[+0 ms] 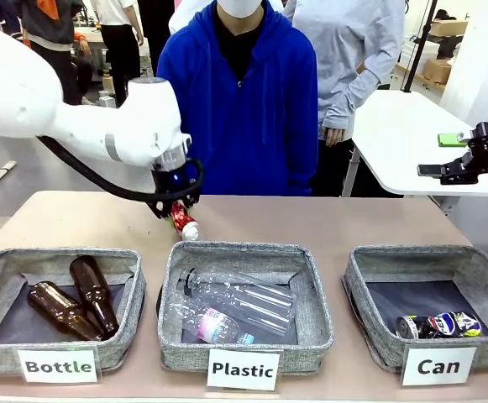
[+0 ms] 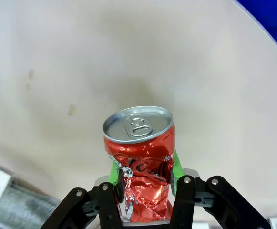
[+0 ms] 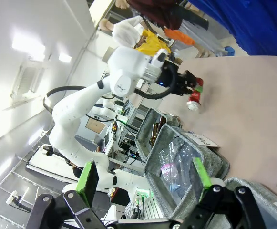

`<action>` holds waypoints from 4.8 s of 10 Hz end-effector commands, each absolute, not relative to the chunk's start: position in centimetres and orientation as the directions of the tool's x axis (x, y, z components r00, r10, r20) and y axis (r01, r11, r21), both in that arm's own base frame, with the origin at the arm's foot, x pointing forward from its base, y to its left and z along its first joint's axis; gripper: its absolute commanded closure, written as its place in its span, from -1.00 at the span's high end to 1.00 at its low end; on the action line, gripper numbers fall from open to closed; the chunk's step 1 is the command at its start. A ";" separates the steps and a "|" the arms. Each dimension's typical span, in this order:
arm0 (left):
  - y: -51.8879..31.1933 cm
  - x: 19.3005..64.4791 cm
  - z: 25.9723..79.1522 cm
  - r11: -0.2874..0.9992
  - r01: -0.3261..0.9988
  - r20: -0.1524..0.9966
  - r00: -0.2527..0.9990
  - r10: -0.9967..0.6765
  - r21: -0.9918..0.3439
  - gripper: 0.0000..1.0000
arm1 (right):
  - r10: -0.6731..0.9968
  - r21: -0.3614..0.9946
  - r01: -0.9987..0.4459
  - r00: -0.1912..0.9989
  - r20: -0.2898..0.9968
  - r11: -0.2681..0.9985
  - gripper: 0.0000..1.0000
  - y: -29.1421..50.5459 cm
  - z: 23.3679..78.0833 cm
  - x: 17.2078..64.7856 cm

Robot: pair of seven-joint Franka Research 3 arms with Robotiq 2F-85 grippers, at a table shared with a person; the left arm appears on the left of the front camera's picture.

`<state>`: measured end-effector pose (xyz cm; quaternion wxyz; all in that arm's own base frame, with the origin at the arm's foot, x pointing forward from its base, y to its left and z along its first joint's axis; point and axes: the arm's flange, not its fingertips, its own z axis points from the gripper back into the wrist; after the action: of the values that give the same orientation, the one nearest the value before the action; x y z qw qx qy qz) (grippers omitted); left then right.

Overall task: Sort the can waste into the basket.
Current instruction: Pick up the can waste from the table and place it in the right Fabric basket.

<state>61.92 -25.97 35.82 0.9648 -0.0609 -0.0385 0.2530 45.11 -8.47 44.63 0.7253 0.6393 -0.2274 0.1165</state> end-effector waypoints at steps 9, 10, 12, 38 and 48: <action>-14.8 37.6 49.2 0.889 0.384 0.127 0.923 -0.363 -0.250 -0.93 | -0.111 0.867 -0.472 0.864 0.491 0.157 1.00 -8.5 44.7 44.8; -15.2 41.8 50.7 0.905 0.379 0.076 0.925 -0.372 -0.195 -0.93 | -0.111 0.867 -0.472 0.864 0.491 0.157 1.00 -8.5 44.7 44.8; -15.2 41.8 50.7 0.905 0.379 0.076 0.925 -0.372 -0.195 -0.93 | -0.111 0.867 -0.472 0.864 0.491 0.157 1.00 -8.5 44.7 44.8; -71.8 39.5 49.6 0.031 0.998 0.337 0.049 -0.940 -0.057 1.00 | -0.221 0.711 -0.264 0.831 0.511 0.652 1.00 -27.9 50.7 26.7; -54.3 37.6 56.7 0.201 0.975 0.205 0.215 -0.955 -0.091 1.00 | -0.030 0.664 -0.512 0.779 0.626 0.545 1.00 -19.7 50.4 36.2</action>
<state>41.48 -60.08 59.47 0.7560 -0.0971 -0.0670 -0.6438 34.34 -20.35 50.81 0.8418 0.4387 -0.2900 0.1219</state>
